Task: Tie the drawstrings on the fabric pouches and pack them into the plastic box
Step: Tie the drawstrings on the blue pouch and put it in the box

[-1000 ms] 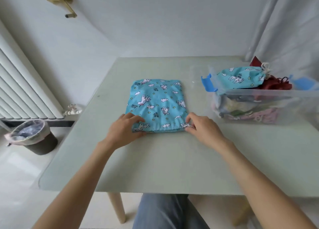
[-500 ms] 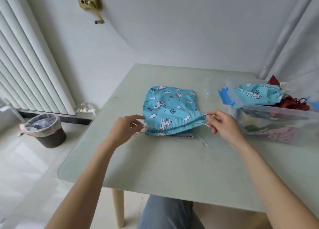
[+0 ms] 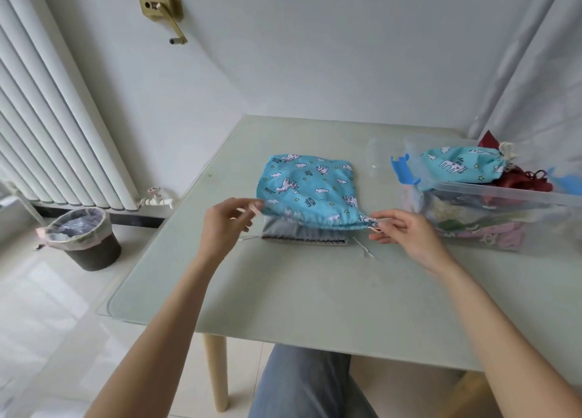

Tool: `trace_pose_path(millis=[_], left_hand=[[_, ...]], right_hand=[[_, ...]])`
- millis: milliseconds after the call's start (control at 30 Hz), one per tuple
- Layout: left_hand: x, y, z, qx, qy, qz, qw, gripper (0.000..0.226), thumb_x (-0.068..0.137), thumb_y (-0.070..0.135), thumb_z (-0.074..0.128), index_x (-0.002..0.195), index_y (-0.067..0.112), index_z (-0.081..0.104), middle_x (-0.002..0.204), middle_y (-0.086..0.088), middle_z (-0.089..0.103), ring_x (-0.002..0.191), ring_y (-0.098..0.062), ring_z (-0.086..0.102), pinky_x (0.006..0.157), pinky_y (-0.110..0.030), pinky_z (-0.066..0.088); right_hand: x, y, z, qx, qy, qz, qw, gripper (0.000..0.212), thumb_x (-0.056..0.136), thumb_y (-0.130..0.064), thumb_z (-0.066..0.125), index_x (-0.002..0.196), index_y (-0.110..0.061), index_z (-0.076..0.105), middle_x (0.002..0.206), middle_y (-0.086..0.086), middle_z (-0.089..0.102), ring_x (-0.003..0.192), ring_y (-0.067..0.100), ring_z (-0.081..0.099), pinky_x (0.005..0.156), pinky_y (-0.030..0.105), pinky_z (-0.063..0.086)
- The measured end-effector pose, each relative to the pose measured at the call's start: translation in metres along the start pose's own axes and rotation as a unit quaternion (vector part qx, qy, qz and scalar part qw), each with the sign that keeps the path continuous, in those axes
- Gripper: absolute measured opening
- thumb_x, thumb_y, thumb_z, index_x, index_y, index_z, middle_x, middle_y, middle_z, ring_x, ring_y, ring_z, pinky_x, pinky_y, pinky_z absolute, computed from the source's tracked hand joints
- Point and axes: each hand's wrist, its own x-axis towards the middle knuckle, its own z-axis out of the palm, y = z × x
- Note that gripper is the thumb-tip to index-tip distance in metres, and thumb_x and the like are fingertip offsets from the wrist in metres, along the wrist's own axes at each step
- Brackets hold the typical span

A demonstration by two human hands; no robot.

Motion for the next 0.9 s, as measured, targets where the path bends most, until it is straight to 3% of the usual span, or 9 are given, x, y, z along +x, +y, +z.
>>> trace_pose_path(millis=[133,300,400,500,567,667,733,800,900], left_hand=[[0.006,0.000,-0.009,-0.209,0.084,-0.097,0.969,0.017,0.093,0.027,0.054,0.099,0.024,0.070,0.088,0.011,0.062,0.071,-0.005,0.051,0.062,-0.016,0.044],[0.017,0.000,0.004,-0.339,0.086,-0.122,0.929,0.031,0.102,0.021,0.034,0.083,0.013,0.058,0.097,-0.001,0.066,0.095,-0.016,0.060,0.091,-0.031,0.046],[0.022,0.011,0.016,-0.443,0.059,-0.111,0.887,0.034,0.103,0.020,0.029,0.079,0.012,0.052,0.078,-0.002,0.070,0.091,-0.020,0.066,0.091,-0.030,0.050],[0.028,0.016,0.024,-0.513,0.055,-0.127,0.847,0.029,0.103,0.021,0.031,0.082,0.013,0.048,0.050,0.006,0.049,0.049,-0.009,0.052,0.078,-0.027,0.056],[0.031,0.012,0.025,-0.480,0.068,-0.152,0.862,0.027,0.103,0.022,0.032,0.082,0.015,0.047,0.046,0.010,0.029,0.039,-0.005,0.028,0.061,-0.022,0.053],[0.036,-0.002,0.022,-0.361,0.087,-0.168,0.913,0.027,0.102,0.022,0.035,0.079,0.016,0.048,0.046,0.013,0.024,0.041,-0.004,0.023,0.050,-0.017,0.046],[0.037,-0.012,0.016,-0.312,0.101,-0.171,0.929,0.028,0.102,0.021,0.035,0.079,0.015,0.050,0.045,0.013,0.026,0.041,-0.004,0.025,0.051,-0.018,0.049],[0.037,-0.021,0.007,-0.295,0.119,-0.173,0.932,0.028,0.102,0.018,0.035,0.079,0.014,0.051,0.043,0.013,0.027,0.039,-0.004,0.026,0.050,-0.017,0.048],[0.040,-0.029,-0.001,-0.297,0.122,-0.180,0.930,0.029,0.102,0.018,0.034,0.078,0.014,0.050,0.042,0.013,0.026,0.038,-0.004,0.024,0.040,-0.015,0.036]], right_hand=[[-0.008,0.003,-0.007,-0.045,0.009,-0.004,0.999,0.014,0.090,0.000,0.055,0.094,-0.011,0.064,0.075,0.007,0.068,0.062,0.012,0.068,0.062,0.018,0.054],[-0.006,-0.003,-0.015,-0.185,0.083,-0.023,0.979,0.015,0.089,-0.017,0.061,0.075,-0.022,0.062,0.065,-0.008,0.062,0.057,0.002,0.050,0.059,0.011,0.039],[0.006,-0.023,0.004,-0.035,0.091,-0.002,0.995,0.023,0.095,-0.020,0.051,0.072,-0.019,0.056,0.065,-0.010,0.053,0.065,0.006,0.047,0.071,0.021,0.038],[0.016,-0.041,0.025,0.223,0.086,-0.016,0.971,0.029,0.099,-0.022,0.040,0.077,-0.015,0.056,0.086,0.000,0.065,0.094,0.018,0.059,0.091,0.033,0.043],[0.019,-0.050,0.030,0.390,0.050,-0.029,0.919,0.038,0.100,-0.024,0.033,0.073,-0.015,0.058,0.087,0.006,0.071,0.100,0.023,0.065,0.094,0.032,0.047],[0.023,-0.052,0.030,0.468,0.055,-0.045,0.881,0.048,0.100,-0.023,0.034,0.058,-0.018,0.057,0.055,0.002,0.057,0.057,0.019,0.060,0.086,0.035,0.052],[0.021,-0.049,0.030,0.453,0.060,-0.039,0.889,0.034,0.095,-0.025,0.041,0.063,-0.016,0.045,0.050,-0.003,0.038,0.045,0.012,0.038,0.079,0.036,0.055],[0.019,-0.041,0.027,0.402,0.064,-0.025,0.913,0.027,0.090,-0.029,0.045,0.067,-0.017,0.036,0.051,-0.007,0.030,0.044,0.009,0.028,0.061,0.030,0.054],[0.016,-0.029,0.022,0.279,0.081,0.012,0.957,0.035,0.098,-0.024,0.042,0.066,-0.017,0.031,0.050,-0.010,0.027,0.044,0.009,0.023,0.045,0.023,0.032]])
